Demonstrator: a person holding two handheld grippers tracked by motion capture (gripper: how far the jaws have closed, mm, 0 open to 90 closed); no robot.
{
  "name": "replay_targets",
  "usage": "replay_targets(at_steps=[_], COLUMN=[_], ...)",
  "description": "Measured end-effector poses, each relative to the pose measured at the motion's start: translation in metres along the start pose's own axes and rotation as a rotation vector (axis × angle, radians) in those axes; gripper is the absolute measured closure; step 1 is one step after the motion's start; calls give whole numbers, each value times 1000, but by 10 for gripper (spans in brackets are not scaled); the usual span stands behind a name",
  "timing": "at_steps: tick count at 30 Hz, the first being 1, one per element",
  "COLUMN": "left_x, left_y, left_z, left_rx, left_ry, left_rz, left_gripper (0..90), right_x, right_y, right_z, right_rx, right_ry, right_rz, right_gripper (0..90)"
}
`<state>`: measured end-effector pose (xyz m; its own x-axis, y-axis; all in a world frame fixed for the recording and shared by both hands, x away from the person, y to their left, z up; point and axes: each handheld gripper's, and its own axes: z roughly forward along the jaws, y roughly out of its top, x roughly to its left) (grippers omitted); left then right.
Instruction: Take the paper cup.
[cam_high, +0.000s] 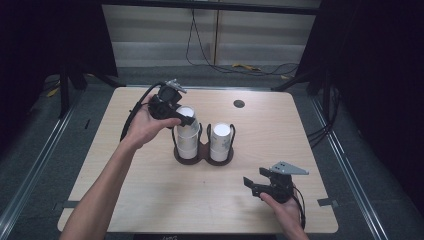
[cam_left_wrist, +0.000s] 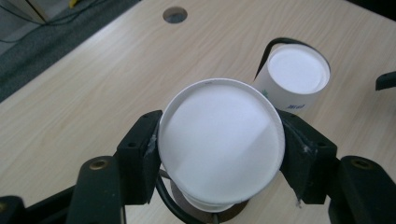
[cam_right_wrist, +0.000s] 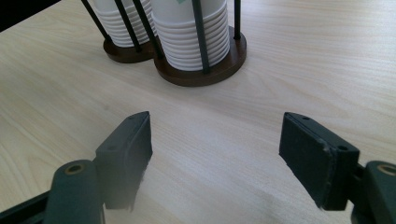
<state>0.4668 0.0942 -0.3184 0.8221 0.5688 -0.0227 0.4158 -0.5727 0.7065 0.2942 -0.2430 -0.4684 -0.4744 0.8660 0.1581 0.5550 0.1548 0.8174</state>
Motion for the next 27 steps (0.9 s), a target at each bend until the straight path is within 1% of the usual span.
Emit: replay_targets(at_steps=[3,5,7,8,13,14,16,20,22,23,27], left_x=[1,2,3,3,4,4,4,6,6,6,5], left_y=[1,0,-1,-1,-1,-1,-1,-1,-1,-1,-1], left_z=[-4,-6,-7,-7,-10,-11,-13,-17,-20,-21,-26], left_rx=[-18,-21,-35,-40,-60,-64,-84,-107,-128,-128,-171], left_ry=[-2,-6,-13,-10,-14,-15,-17,-19,-20,-23,-29], left_rz=[8,2,-2,-4,2,-2,-16,-17,-22,-22,-20], left_gripper=[368,368,369,369,370,370,370,370,370,370,369], right_x=[1,1,1,1,1,1,1,0,0,1,1], right_y=[0,0,0,0,0,0,0,0,0,0,0], right_z=[0,1,0,0,0,0,0,0,0,0,0], right_rx=[2,1,2,2,2,2,2,0,-1,0,-4], right_ry=[1,1,1,1,0,1,1,0,0,1,3], right_rz=[4,0,2,3,5,5,3,2,2,3,4], right_gripper=[254,254,254,254,254,254,254,253,253,253,252])
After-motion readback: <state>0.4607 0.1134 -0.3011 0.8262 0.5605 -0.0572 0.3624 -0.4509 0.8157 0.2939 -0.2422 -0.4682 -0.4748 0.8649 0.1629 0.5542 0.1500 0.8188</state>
